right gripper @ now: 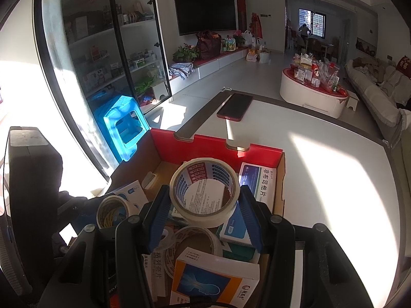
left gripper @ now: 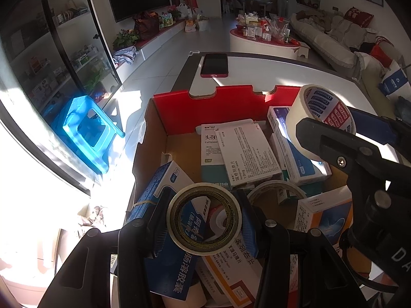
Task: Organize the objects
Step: 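Lower both held tape rolls down into the cardboard box, then open both tools to release the tape rolls inside the box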
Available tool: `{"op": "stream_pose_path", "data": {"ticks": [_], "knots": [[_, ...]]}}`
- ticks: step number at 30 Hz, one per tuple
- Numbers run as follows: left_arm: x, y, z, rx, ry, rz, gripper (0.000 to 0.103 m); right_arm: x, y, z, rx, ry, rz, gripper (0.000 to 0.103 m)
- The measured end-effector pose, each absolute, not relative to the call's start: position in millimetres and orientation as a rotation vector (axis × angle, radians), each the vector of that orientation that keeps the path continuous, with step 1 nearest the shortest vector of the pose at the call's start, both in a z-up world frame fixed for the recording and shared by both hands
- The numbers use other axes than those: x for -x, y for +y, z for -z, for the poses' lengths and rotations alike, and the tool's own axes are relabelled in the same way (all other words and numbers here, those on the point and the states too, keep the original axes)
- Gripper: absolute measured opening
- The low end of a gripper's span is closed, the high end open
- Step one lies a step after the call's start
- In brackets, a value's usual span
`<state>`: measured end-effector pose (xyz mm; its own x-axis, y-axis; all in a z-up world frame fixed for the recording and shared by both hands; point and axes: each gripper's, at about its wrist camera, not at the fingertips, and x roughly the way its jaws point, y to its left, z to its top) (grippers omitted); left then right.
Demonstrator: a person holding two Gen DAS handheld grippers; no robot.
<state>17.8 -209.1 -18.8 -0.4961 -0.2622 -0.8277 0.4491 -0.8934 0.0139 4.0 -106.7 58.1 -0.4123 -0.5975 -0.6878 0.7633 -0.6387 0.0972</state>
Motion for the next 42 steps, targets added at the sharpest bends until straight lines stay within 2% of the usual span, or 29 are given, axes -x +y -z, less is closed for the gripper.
{"op": "stream_pose_path", "data": {"ticks": [13, 18, 20, 22, 34, 42], "knots": [[-16.4, -208.2, 24.7, -1.302, 0.274, 2.384, 0.052, -1.1, -105.3, -52.7, -0.918, 0.296, 2.097, 0.053], [-16.6, -207.0, 24.0, -1.305, 0.262, 2.385, 0.053, 0.5, -103.0, -53.1, -0.926, 0.285, 2.101, 0.059], [-15.9, -204.8, 22.2, -1.306, 0.249, 2.391, 0.061, 0.1, -102.7, -54.6, -0.924, 0.282, 2.103, 0.060], [-16.7, -202.2, 19.6, -1.289, 0.227, 2.385, 0.074, -0.5, -102.5, -56.5, -0.922, 0.282, 2.102, 0.060], [-25.0, -194.5, 3.4, -1.258, 0.223, 2.405, 0.081, -5.7, -85.2, -75.1, -0.891, 0.246, 2.139, 0.060], [-35.9, -187.7, -16.9, -1.202, 0.229, 2.429, 0.086, -17.4, -67.3, -100.3, -0.823, 0.220, 2.173, 0.069]]}}
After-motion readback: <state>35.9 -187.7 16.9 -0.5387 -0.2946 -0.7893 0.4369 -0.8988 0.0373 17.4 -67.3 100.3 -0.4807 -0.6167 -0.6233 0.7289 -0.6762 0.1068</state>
